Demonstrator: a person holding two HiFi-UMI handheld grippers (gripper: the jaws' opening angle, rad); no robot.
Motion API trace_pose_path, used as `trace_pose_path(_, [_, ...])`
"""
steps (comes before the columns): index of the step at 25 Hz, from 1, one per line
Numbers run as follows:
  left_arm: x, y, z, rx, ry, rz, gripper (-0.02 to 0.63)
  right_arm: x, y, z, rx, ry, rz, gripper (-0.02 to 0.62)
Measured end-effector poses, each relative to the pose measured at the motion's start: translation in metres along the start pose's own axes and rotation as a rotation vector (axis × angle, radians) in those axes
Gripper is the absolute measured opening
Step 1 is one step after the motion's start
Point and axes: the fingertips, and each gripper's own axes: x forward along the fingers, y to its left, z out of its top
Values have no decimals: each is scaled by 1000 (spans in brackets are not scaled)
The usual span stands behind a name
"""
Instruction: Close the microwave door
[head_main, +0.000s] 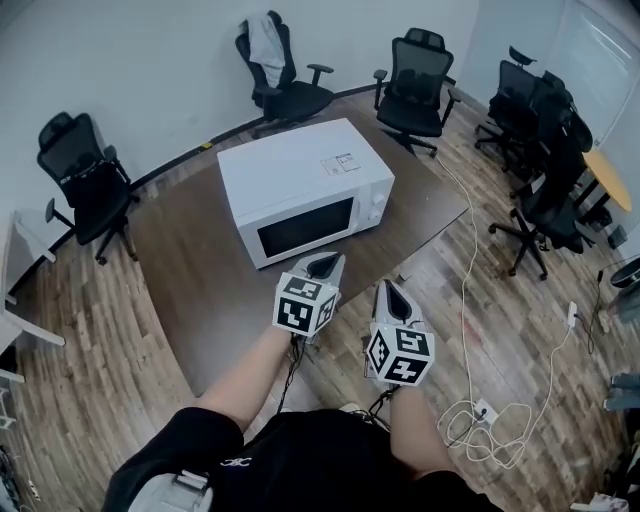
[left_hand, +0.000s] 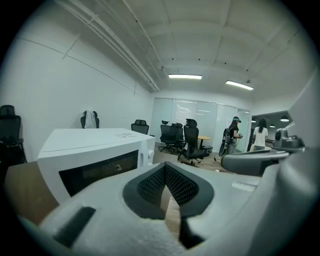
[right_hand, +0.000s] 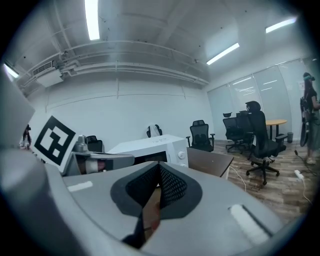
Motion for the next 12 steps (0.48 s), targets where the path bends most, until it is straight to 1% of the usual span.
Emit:
trace_pose_path(3, [-31,-6,-5,22,0,-23,12,-5,14,0,-13,-4,1,9])
trace_pose_path(6, [-57,-8,-5,21,-6,-45,12,-9,27,-3,-31,2,-4,9])
trace_pose_path(12, [-88,-10,2,35,-33,-76,12,-13,51,-9,-56,6,-19,8])
